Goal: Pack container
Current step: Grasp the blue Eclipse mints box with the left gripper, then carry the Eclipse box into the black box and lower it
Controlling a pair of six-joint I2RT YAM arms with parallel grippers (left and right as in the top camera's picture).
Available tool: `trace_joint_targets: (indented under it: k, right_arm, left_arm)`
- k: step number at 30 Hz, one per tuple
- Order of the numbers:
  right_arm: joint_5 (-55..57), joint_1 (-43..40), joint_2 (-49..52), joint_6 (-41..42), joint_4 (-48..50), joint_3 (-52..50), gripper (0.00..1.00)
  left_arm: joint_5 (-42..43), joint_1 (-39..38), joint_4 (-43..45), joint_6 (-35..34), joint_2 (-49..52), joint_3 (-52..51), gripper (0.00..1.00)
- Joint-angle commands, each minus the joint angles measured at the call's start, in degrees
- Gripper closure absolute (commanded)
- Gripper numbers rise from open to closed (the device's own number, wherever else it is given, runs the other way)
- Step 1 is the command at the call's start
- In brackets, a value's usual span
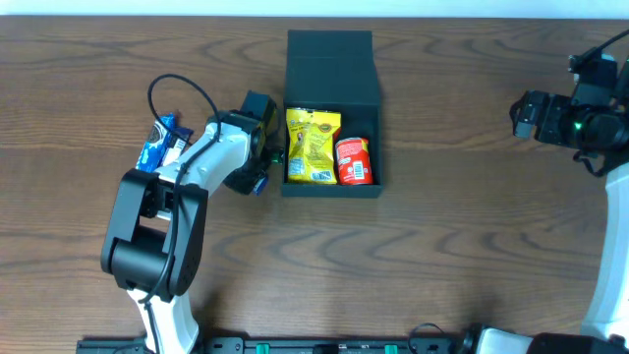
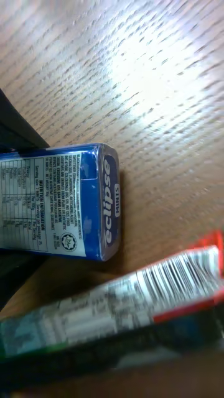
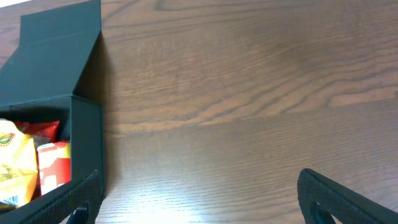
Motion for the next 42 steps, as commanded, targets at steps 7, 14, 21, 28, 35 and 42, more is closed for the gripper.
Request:
trace_joint_targets:
  k: [7, 14, 21, 28, 35, 42]
  right_arm:
    - [-0.6, -0.4, 0.0, 0.7, -0.1, -0.4, 0.01]
    - [-0.6, -0.4, 0.0, 0.7, 0.0, -0.4, 0.01]
    - [-0.6, -0.4, 0.0, 0.7, 0.7, -0.4, 0.01]
    - [-0.6, -0.4, 0.0, 0.7, 0.8, -0.4, 0.01]
    - [-0.6, -0.4, 0.0, 0.7, 0.4, -0.4, 0.01]
    - [-0.6, -0.4, 0.0, 0.7, 0.3, -0.4, 0.01]
  left_arm:
    - [-8.1, 0.5, -10.0, 10.3, 0.7, 15.0, 0.84]
    - [-1.4, -0.3, -7.7, 7.6, 0.7, 28.4, 0.95]
    - [6.1, -6.0, 9.0, -2.7, 1.7, 28.7, 0.94]
    - [6.6, -12.8, 12.9, -8.9, 7.1, 30.8, 0.95]
    - [9.6, -16.1, 9.2, -10.8, 13.3, 37.4, 0.94]
    - [9.4, -17.8, 4.2, -18.0, 13.3, 38.1, 0.94]
